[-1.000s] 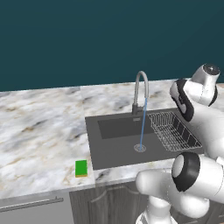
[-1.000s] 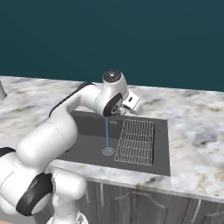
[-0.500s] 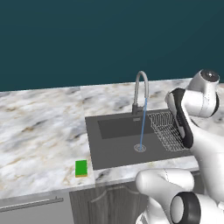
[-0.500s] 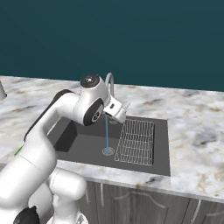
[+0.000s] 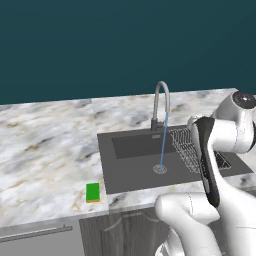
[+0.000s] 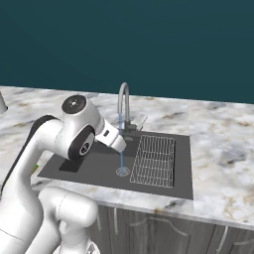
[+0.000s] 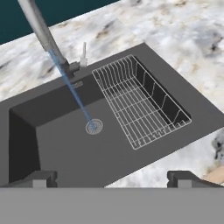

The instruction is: Soak the sponge with water for a few seconds and then drop it inside the sink.

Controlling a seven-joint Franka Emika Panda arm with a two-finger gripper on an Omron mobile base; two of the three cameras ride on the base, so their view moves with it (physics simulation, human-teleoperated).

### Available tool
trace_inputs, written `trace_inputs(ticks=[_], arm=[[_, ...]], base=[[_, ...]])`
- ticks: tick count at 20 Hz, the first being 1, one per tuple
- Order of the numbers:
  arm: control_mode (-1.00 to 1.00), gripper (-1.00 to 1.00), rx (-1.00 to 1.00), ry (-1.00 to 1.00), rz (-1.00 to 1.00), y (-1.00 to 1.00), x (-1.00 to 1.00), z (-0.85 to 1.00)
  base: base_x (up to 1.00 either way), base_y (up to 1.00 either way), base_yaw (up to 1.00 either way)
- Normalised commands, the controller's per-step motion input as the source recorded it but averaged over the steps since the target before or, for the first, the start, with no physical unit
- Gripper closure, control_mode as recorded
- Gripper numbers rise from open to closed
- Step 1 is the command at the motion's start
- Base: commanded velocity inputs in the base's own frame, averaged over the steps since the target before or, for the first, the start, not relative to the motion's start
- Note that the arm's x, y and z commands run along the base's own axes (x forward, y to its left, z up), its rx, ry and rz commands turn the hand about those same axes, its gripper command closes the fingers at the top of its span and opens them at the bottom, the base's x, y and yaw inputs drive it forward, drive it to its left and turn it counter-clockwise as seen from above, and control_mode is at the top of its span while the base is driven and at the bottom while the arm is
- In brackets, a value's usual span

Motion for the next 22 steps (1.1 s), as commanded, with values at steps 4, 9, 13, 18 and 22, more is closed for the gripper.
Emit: trace_inputs(ticks=[4, 9, 13, 18, 22], arm=[[-1.0, -1.0, 0.0, 0.03, 0.0, 0.44, -0.06, 0.0], [-1.0, -1.0, 0.0, 0.11, 0.04, 0.49, 0.0, 0.0], [-1.0, -1.0, 0.0, 0.12, 0.05, 0.67, 0.0, 0.06], [-1.0, -1.0, 0.0, 0.1, 0.07, 0.63, 0.0, 0.21], [-1.0, -1.0, 0.0, 0.07, 0.07, 0.59, -0.03, 0.07]], base=[[0.0, 0.0, 0.0], [0.0, 0.0, 0.0], [0.0, 0.0, 0.0], [0.0, 0.0, 0.0], [0.0, 0.0, 0.0]])
